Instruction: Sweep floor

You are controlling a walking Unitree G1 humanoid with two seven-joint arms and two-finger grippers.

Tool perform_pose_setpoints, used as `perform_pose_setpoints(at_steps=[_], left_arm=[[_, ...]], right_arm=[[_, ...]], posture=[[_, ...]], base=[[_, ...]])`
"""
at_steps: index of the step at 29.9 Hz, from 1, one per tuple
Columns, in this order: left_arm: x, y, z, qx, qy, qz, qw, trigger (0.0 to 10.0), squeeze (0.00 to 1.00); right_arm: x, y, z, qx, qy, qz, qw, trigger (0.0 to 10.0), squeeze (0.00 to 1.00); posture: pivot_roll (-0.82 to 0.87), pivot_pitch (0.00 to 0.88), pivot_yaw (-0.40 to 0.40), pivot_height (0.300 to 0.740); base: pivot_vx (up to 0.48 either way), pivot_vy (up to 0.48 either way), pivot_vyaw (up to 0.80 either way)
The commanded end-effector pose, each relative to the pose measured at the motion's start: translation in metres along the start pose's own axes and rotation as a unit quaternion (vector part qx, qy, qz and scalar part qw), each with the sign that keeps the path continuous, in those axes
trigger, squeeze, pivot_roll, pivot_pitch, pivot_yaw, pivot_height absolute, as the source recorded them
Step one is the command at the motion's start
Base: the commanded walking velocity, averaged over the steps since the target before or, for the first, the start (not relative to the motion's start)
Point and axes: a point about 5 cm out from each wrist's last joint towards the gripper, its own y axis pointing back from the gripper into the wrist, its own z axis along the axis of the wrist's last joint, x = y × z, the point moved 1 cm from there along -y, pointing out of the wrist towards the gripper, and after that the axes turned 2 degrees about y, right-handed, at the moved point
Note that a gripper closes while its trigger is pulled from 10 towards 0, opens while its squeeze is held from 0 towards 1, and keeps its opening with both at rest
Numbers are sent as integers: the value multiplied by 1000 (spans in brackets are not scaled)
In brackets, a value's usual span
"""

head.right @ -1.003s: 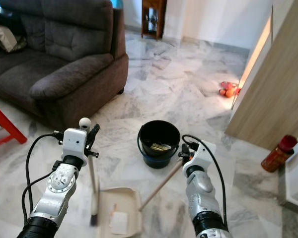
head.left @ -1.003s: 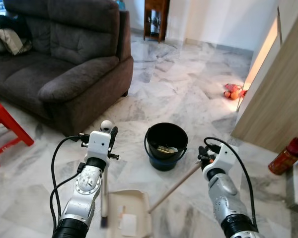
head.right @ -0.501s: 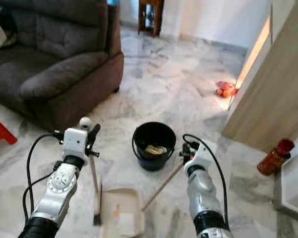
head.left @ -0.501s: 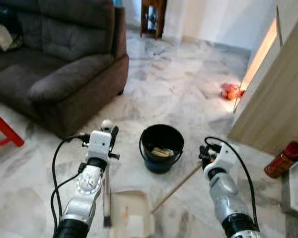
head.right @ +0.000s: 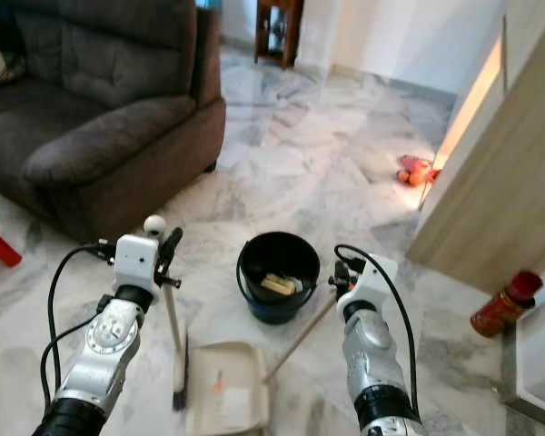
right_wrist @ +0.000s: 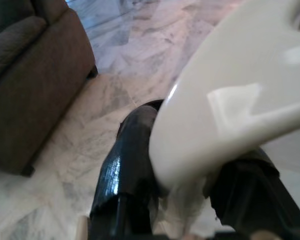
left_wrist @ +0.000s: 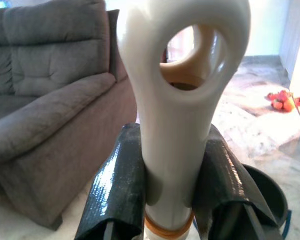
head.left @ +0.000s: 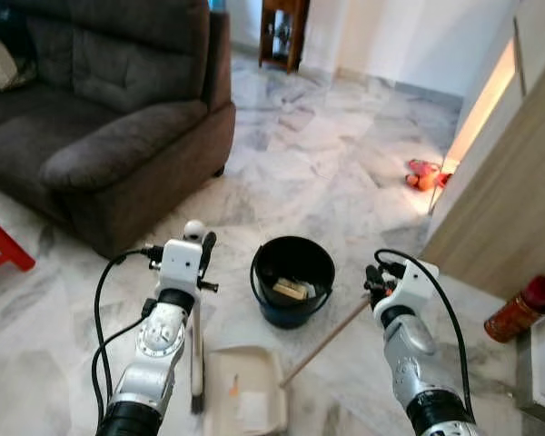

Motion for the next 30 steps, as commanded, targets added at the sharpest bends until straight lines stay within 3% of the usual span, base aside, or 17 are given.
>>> perform_pose_setpoints(at_steps=[1,10,17,20,30], left_arm=[[-6,-5,13,-34,-2,-10,999,10000,0],[0,-4,13,-35,-9,-1,999,10000,0],[6,-1,12,-35,-17,14,999,10000,0],[9,2,10,-37,-33,11,999,10000,0],[19,5,6,-28,-41,22,999,10000,0]], right_arm=[[-3,-2,12,-24,-17,-2,1000,10000,0],[-6,-2,17,-39,-13,-17,999,10000,0],[-20,3,31,-80,53,-58,994,10000,0],[-25,6,41,-105,54,-71,990,10000,0],[-24,15,53,-124,68,-53,989,10000,0]], posture=[[48,0,-55,740],[50,0,-54,740],[45,0,-56,740],[44,0,-55,740],[40,0,-53,740]], base=[[0,0,0],[0,0,0],[0,0,0],[0,0,0],[0,0,0]])
